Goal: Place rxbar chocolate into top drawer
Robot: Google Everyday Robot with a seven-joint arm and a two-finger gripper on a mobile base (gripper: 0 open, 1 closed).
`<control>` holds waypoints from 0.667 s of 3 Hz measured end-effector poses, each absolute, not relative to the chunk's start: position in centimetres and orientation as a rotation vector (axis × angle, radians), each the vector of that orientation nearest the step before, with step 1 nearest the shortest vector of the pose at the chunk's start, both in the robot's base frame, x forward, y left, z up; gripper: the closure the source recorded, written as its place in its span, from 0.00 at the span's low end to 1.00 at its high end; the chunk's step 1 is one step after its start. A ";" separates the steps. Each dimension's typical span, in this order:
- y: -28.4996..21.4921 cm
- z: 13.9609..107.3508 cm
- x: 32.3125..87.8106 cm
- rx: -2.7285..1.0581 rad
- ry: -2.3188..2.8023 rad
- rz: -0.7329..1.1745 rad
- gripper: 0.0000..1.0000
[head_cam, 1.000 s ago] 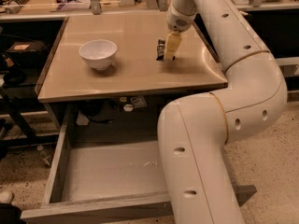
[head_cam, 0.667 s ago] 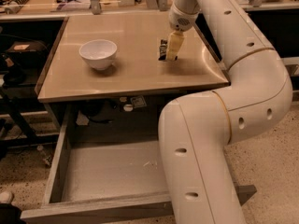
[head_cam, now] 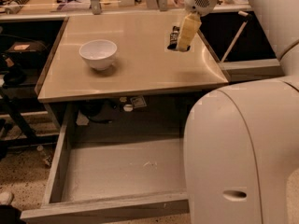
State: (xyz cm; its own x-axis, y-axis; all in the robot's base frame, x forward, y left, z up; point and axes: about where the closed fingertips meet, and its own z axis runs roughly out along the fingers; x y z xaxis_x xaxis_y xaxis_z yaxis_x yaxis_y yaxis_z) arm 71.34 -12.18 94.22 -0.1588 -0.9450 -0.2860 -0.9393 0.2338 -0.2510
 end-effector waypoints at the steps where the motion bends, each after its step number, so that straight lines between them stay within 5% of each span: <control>1: -12.2 94.2 71.3 -1.736 2.135 -0.020 1.00; 2: -12.1 93.6 69.9 -1.724 2.177 0.006 1.00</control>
Offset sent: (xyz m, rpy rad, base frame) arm -0.0644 0.0046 -0.0241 0.0007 0.1072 -0.0633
